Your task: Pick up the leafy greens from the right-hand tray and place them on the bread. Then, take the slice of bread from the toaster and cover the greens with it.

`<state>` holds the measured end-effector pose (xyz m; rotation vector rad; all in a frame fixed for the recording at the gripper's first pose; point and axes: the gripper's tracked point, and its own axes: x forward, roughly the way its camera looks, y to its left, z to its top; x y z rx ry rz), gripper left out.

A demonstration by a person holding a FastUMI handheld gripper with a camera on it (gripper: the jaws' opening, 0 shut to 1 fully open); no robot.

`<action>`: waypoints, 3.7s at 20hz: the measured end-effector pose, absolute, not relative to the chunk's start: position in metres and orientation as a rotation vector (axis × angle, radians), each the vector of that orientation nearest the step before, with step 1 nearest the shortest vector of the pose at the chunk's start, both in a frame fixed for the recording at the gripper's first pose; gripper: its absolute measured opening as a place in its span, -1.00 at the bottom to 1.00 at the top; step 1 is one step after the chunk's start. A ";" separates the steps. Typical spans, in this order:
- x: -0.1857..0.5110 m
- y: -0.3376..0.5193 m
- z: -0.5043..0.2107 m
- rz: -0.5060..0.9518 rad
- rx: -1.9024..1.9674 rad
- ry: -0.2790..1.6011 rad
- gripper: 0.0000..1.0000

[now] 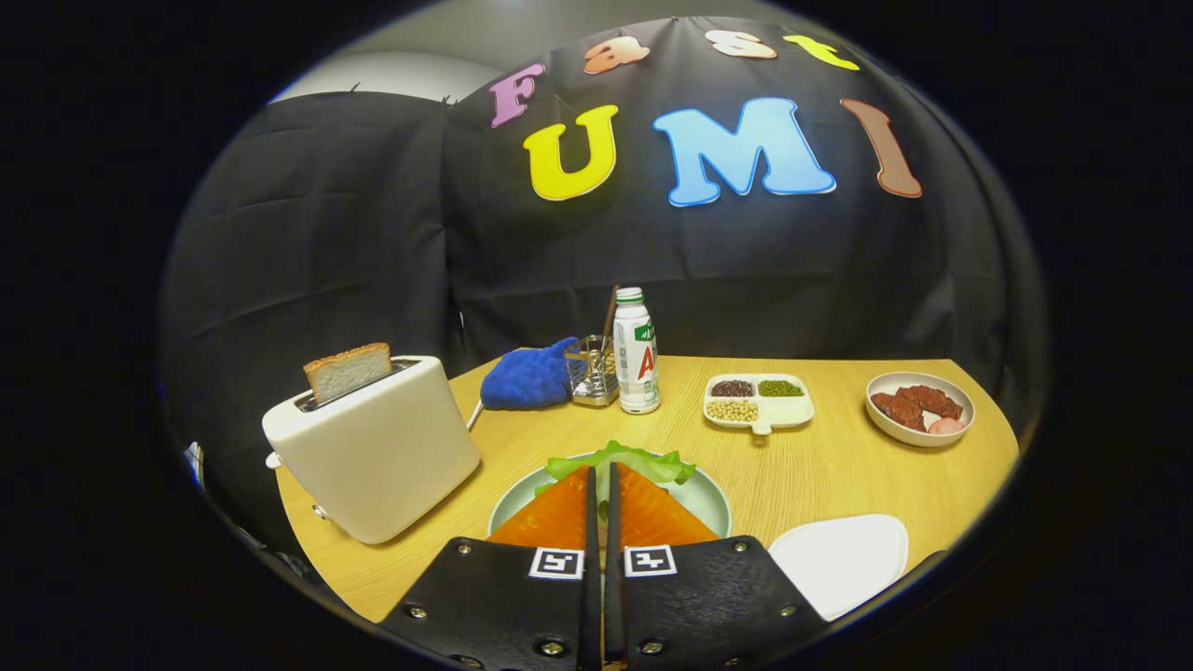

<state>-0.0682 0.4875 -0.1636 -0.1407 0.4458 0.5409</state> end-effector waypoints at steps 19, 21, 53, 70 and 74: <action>-0.099 0.485 -0.165 0.483 -0.221 0.378 -0.07; -0.105 0.489 -0.154 0.492 -0.197 0.353 -0.07; -0.202 0.686 -0.101 0.602 -0.094 0.272 -0.08; -0.160 0.760 -0.144 0.517 -0.118 0.316 -0.08; -0.165 0.757 -0.143 0.508 -0.115 0.323 -0.88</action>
